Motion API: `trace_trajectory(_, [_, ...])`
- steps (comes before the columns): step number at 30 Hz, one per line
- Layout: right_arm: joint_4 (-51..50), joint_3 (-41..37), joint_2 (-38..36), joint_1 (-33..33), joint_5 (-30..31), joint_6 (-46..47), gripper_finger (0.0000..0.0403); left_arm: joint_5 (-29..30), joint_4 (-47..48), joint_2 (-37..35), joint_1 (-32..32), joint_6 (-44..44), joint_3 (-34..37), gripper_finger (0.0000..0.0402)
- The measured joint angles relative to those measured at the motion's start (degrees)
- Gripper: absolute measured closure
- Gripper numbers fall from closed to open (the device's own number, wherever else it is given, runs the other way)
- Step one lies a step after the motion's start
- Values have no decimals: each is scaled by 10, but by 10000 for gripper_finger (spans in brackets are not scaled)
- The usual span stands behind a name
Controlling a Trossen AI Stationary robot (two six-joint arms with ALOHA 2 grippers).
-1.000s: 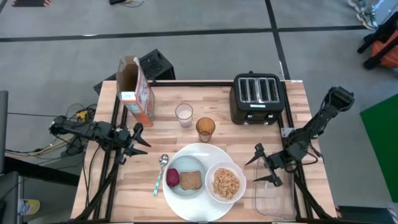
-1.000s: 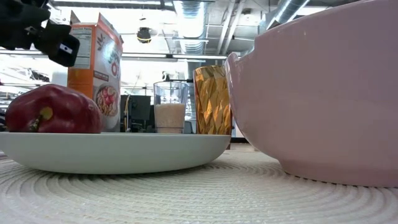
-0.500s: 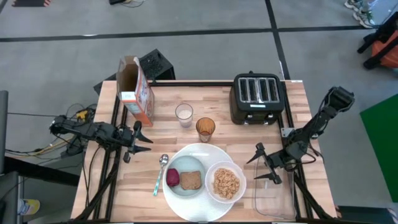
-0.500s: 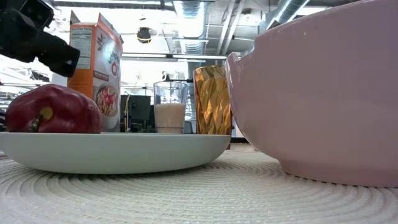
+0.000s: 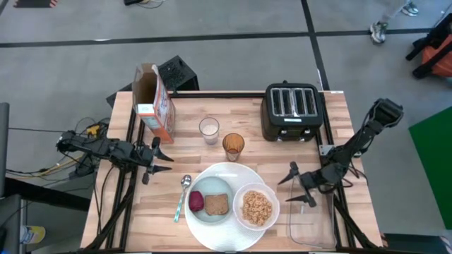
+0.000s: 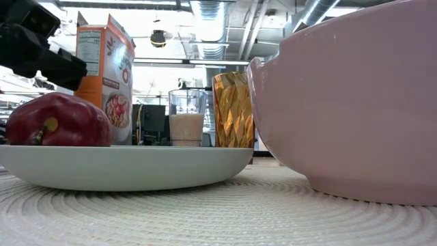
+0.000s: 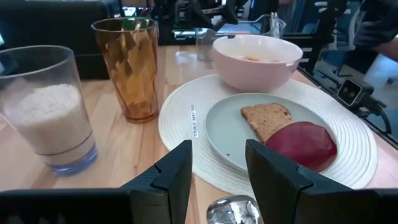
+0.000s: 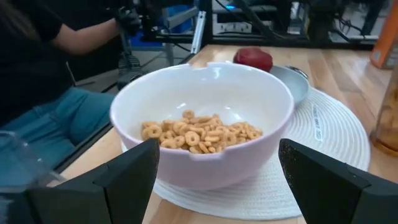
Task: Arrange a breakfast setting
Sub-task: Return to Home Position
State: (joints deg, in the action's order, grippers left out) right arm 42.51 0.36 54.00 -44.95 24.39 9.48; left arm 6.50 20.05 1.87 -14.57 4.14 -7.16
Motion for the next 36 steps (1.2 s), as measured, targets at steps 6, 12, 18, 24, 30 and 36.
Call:
trace_trajectory(6, [-25,0,0,10,0,6,49,0,10,0,0,38,0,265])
trace_trajectory(12, [-52,0,0,12,-3,6,49,14,35,0,0,149,-1,265])
trace_trajectory(18, [-66,-1,0,12,-4,8,49,16,35,0,0,133,0,265])
trace_trajectory(24, [-71,-1,-21,12,-4,6,49,15,35,0,0,140,-1,265])
trace_trajectory(30, [-95,-1,-37,12,-4,6,49,15,35,0,0,140,-1,265])
trace_trajectory(36, [-179,-1,-124,31,-5,6,49,15,35,0,0,141,0,265])
